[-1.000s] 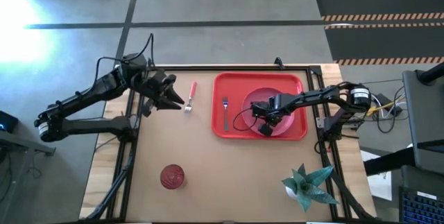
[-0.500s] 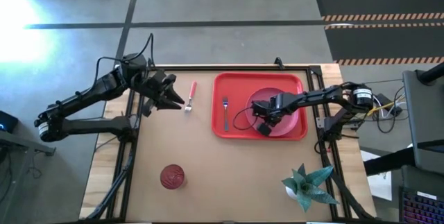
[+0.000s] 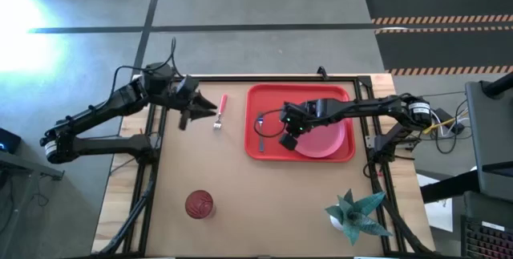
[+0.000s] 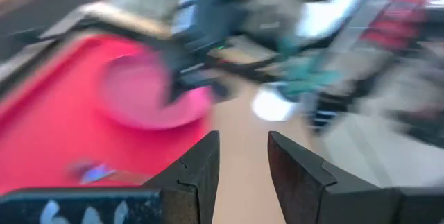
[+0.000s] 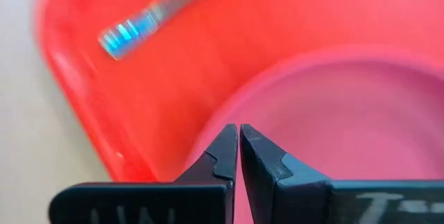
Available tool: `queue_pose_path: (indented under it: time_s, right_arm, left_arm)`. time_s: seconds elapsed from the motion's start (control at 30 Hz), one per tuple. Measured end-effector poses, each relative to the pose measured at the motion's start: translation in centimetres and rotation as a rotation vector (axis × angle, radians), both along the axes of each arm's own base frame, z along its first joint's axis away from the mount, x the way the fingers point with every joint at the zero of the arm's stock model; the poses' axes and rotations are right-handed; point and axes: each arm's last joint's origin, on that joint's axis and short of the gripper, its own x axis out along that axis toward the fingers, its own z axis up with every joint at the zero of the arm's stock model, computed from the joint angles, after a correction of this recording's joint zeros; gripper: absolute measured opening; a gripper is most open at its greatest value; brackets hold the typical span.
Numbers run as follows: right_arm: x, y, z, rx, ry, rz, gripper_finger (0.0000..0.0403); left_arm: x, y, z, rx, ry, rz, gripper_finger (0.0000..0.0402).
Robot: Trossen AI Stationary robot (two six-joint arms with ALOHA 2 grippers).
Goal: Pick and place plate/cup/fork/spoon on tray
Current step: Put the pink fork on the red tray to the right of the pink plate
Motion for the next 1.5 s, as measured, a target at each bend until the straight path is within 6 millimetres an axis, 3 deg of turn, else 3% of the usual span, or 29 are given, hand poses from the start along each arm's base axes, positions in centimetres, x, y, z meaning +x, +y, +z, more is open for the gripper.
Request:
queue_pose_path:
  time_s: [0.1,0.23,0.53,0.7,0.97,1.23,1.5]
  right_arm:
    - [1.1,-0.2,2.5,-0.039,-0.077,0.054,0.0009]
    - [2.2,-0.3,5.8,-0.087,-0.175,0.112,0.0009]
    - [3.2,-0.4,11.4,-0.119,-0.347,0.149,0.0009]
    - [3.3,-0.2,14.1,-0.107,-0.432,0.212,0.0009]
    - [2.9,1.5,18.7,-0.104,-0.547,0.342,0.0009]
    - [1.7,3.7,21.3,-0.087,-0.537,0.406,0.0009]
    - [1.1,4.4,21.6,-0.082,-0.500,0.415,0.0009]
  left_arm:
    - [0.0,0.4,-0.8,0.049,0.093,0.120,0.0105]
    - [0.3,0.6,-1.5,0.040,0.147,0.128,0.0105]
    - [1.3,1.9,-2.7,0.088,0.263,0.313,0.0105]
    - [2.7,2.7,-3.8,0.076,0.317,0.308,0.0105]
    - [5.7,4.5,-7.4,0.067,0.491,0.276,0.0105]
    - [7.1,6.3,-10.4,0.136,0.730,0.376,0.0115]
    - [7.8,7.1,-11.7,0.155,0.806,0.433,0.0183]
